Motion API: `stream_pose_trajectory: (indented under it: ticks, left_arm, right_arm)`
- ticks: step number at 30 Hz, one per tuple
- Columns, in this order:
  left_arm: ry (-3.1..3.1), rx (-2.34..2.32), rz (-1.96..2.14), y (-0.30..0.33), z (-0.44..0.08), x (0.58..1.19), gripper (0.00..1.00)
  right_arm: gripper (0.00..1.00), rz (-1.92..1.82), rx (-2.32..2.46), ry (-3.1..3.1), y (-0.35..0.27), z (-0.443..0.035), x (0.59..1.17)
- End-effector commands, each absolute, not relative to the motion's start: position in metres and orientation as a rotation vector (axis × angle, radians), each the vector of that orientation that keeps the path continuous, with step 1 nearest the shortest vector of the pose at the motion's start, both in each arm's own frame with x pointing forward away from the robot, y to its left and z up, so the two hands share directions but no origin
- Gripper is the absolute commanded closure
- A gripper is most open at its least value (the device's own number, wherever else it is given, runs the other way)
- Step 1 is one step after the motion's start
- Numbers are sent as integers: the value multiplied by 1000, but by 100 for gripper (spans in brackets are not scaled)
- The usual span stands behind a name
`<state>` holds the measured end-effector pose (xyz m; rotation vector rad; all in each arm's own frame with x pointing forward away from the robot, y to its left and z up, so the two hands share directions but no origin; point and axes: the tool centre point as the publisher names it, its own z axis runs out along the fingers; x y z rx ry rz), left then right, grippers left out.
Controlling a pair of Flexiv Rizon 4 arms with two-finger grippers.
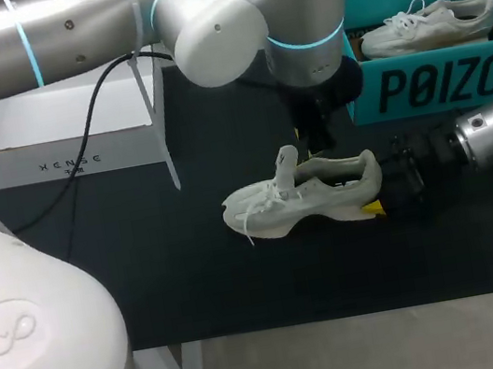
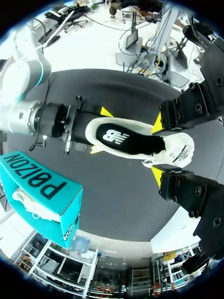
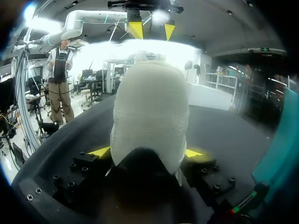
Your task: Take the shoe out of the shoebox, open the shoe tongue, remove and reinsert the insole, then place the shoe into the shoebox
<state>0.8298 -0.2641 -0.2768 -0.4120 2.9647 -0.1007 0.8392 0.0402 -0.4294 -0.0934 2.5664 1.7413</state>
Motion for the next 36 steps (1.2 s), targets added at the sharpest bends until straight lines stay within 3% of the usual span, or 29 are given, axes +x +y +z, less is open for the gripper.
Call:
stream_pose_trajectory:
  ticks: [1,36]
  left_arm:
    - [2987,-407,-108,-273,-295,829,100]
    - [3043,-426,-71,-291,-371,818,100]
  right_arm:
    - [100,1738,-90,2567,43,-433,838]
    - [100,1738,-90,2567,43,-433,838]
